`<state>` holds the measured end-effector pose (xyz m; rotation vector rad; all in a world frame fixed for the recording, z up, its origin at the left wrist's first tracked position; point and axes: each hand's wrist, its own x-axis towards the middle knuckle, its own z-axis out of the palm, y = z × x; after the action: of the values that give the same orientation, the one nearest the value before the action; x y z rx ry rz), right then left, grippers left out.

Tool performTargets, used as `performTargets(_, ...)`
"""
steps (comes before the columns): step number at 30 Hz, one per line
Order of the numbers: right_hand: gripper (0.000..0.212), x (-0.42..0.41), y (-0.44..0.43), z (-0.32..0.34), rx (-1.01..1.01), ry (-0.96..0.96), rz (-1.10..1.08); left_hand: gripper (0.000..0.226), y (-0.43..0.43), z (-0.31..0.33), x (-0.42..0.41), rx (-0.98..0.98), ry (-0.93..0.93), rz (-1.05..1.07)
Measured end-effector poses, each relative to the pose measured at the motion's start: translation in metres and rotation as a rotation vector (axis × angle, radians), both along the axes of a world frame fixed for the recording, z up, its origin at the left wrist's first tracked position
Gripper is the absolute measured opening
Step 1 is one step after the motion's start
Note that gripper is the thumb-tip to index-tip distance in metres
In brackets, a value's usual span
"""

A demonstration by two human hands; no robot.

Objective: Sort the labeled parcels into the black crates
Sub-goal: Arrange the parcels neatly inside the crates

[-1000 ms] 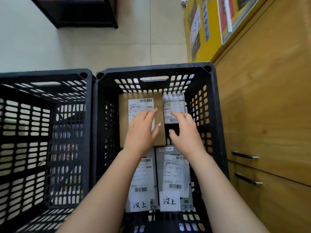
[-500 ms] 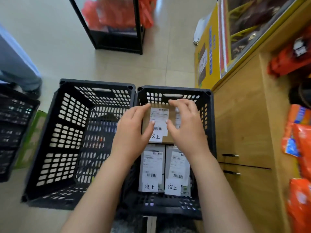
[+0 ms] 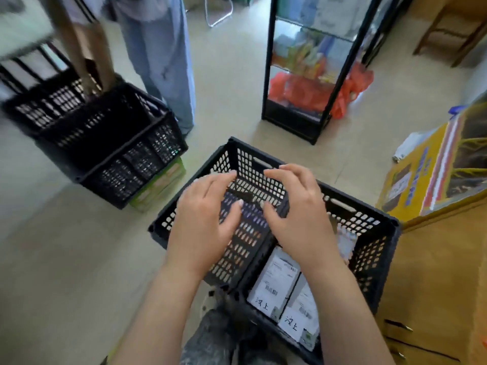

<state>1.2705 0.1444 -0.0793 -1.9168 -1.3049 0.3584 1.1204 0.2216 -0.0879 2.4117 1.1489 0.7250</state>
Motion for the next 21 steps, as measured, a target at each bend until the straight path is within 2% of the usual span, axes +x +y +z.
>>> performTargets(9, 0.048, -0.157, 0.066, 0.049, 0.025, -0.075, 0.436, 0.045, 0.009, 0.047, -0.176, 0.063, -0.038, 0.412)
performTargets(15, 0.052, -0.313, 0.104, 0.064, 0.009, -0.101, 0.705, 0.049, 0.0, 0.057, -0.337, 0.047, -0.014, 0.63)
performTargets(21, 0.051, -0.494, 0.119, 0.061, 0.02, -0.11, 0.96, 0.049, -0.031, 0.068, -0.511, 0.058, 0.096, 0.858)
